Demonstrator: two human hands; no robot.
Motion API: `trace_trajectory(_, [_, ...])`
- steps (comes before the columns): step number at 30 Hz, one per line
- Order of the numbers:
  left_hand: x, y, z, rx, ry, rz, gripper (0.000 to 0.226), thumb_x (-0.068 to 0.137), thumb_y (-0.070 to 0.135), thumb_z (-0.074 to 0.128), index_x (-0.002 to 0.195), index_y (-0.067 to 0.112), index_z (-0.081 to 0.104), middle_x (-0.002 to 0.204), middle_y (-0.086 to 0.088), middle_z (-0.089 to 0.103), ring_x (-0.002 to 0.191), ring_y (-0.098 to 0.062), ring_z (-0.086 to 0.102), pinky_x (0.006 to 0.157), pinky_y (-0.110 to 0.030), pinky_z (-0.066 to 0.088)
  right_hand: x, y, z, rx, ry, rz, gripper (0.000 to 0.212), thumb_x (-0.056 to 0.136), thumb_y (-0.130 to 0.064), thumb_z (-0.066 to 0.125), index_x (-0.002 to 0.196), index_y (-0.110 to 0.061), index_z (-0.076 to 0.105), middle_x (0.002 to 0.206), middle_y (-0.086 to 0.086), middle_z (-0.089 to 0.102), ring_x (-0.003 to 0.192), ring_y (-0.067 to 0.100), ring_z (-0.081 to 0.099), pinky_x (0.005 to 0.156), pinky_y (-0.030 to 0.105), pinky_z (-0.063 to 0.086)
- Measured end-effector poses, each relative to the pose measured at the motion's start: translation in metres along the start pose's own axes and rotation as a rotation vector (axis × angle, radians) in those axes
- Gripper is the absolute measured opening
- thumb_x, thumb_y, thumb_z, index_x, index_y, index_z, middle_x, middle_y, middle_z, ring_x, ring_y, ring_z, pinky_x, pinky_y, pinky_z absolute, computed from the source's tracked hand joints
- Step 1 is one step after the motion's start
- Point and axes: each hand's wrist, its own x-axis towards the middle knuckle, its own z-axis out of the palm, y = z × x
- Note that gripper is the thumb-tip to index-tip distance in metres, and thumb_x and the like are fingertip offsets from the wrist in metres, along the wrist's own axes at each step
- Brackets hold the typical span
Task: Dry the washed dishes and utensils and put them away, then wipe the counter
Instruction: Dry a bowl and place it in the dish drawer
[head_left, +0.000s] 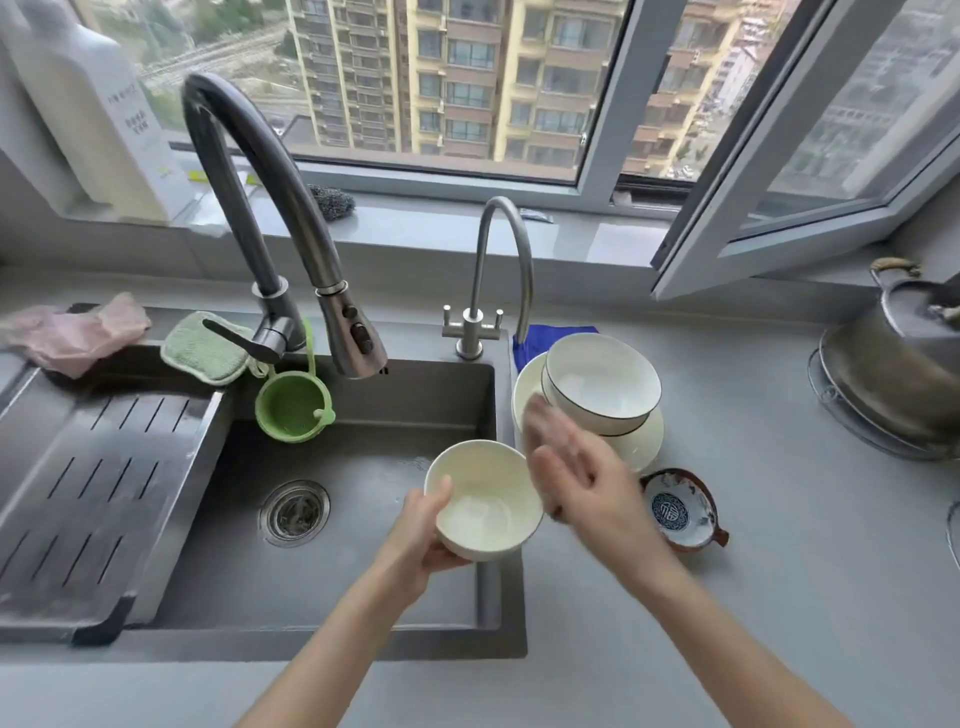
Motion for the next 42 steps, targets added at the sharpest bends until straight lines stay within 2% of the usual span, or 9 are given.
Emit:
trace_trajectory(5, [0.001, 0.004, -0.002, 0.22, 0.107, 0.186, 0.049, 0.089, 0.058, 0.045, 0.099, 0.011, 0.047, 0.096, -0.008, 0.063, 0.084, -0.023, 0.063, 0.06, -0.036, 0.056, 0.003, 0.036, 0.057, -0.833, -0.41, 0.053, 0.063, 0.091, -0.044, 0.022, 0.151, -0.025, 0.021, 0.158, 0.005, 0.018, 0.146, 0.019, 0.011, 0.115, 0.025, 0.004])
trace_trajectory(10, [0.004, 0.015, -0.007, 0.304, 0.103, 0.259, 0.066, 0.07, 0.066, 0.051, 0.091, 0.004, 0.059, 0.087, -0.008, 0.065, 0.077, -0.022, 0.061, 0.066, -0.037, 0.048, 0.004, 0.024, 0.068, -0.23, -0.574, 0.234, 0.037, 0.09, -0.029, 0.038, 0.124, -0.033, 0.052, 0.122, -0.001, 0.061, 0.118, 0.018, 0.052, 0.106, 0.037, 0.037])
trace_trajectory(12, [0.005, 0.021, -0.015, 0.35, 0.04, 0.248, 0.064, 0.064, 0.067, 0.055, 0.089, 0.01, 0.068, 0.096, -0.011, 0.069, 0.083, -0.028, 0.066, 0.072, -0.042, 0.051, 0.004, 0.021, 0.048, -0.372, -0.78, 0.157, 0.037, 0.088, -0.022, 0.041, 0.117, -0.03, 0.063, 0.112, -0.006, 0.066, 0.109, 0.017, 0.056, 0.103, 0.037, 0.041])
trace_trajectory(15, [0.001, 0.024, -0.017, 0.454, -0.19, 0.168, 0.073, 0.058, 0.071, 0.059, 0.1, 0.013, 0.071, 0.105, -0.018, 0.07, 0.101, -0.039, 0.064, 0.089, -0.054, 0.049, 0.013, 0.017, 0.021, -0.827, -1.007, -0.426, 0.04, 0.086, -0.02, 0.031, 0.1, -0.034, 0.067, 0.095, -0.016, 0.061, 0.097, 0.016, 0.054, 0.095, 0.036, 0.044])
trace_trajectory(18, [-0.003, 0.031, -0.01, 0.577, -0.389, 0.129, 0.065, 0.069, 0.065, 0.059, 0.105, 0.012, 0.068, 0.109, -0.016, 0.069, 0.104, -0.036, 0.064, 0.094, -0.053, 0.048, 0.028, 0.023, 0.008, -1.188, -1.104, -1.069, 0.046, 0.082, -0.014, 0.046, 0.119, -0.034, 0.063, 0.135, -0.007, 0.056, 0.13, 0.026, 0.046, 0.114, 0.043, 0.025])
trace_trajectory(23, [-0.008, 0.04, 0.0, 0.606, -0.146, 0.179, 0.055, 0.071, 0.064, 0.057, 0.093, 0.015, 0.069, 0.088, -0.005, 0.073, 0.079, -0.021, 0.071, 0.066, -0.036, 0.058, 0.015, 0.026, 0.012, -1.324, -0.857, -0.854, 0.046, 0.095, -0.023, 0.036, 0.14, -0.028, 0.04, 0.146, 0.004, 0.043, 0.128, 0.031, 0.045, 0.103, 0.046, 0.037])
trace_trajectory(31, [-0.006, 0.029, 0.005, 0.329, -0.041, 0.095, 0.069, 0.057, 0.067, 0.066, 0.096, 0.01, 0.072, 0.095, -0.017, 0.07, 0.077, -0.028, 0.065, 0.065, -0.031, 0.049, -0.009, -0.005, 0.024, -0.294, -0.647, 0.238, 0.045, 0.077, -0.031, 0.057, 0.12, -0.023, 0.057, 0.103, -0.001, 0.065, 0.099, 0.014, 0.059, 0.089, 0.029, 0.049])
trace_trajectory(38, [-0.014, 0.022, -0.004, 0.212, -0.115, 0.114, 0.039, 0.09, 0.054, 0.045, 0.089, 0.025, 0.07, 0.088, -0.005, 0.071, 0.081, -0.027, 0.066, 0.075, -0.04, 0.049, -0.011, -0.049, -0.044, 0.181, -0.025, 0.001, 0.018, 0.085, -0.002, 0.062, 0.093, -0.017, 0.067, 0.075, -0.008, 0.065, 0.07, 0.005, 0.06, 0.063, 0.013, 0.046])
trace_trajectory(42, [-0.016, 0.024, 0.0, 0.225, -0.176, 0.104, 0.046, 0.076, 0.064, 0.056, 0.093, 0.025, 0.075, 0.099, -0.01, 0.072, 0.092, -0.031, 0.067, 0.085, -0.047, 0.048, -0.021, -0.051, -0.027, -0.009, -0.216, -0.222, 0.031, 0.093, -0.006, 0.05, 0.108, -0.03, 0.063, 0.089, -0.02, 0.065, 0.083, 0.001, 0.06, 0.075, 0.014, 0.046])
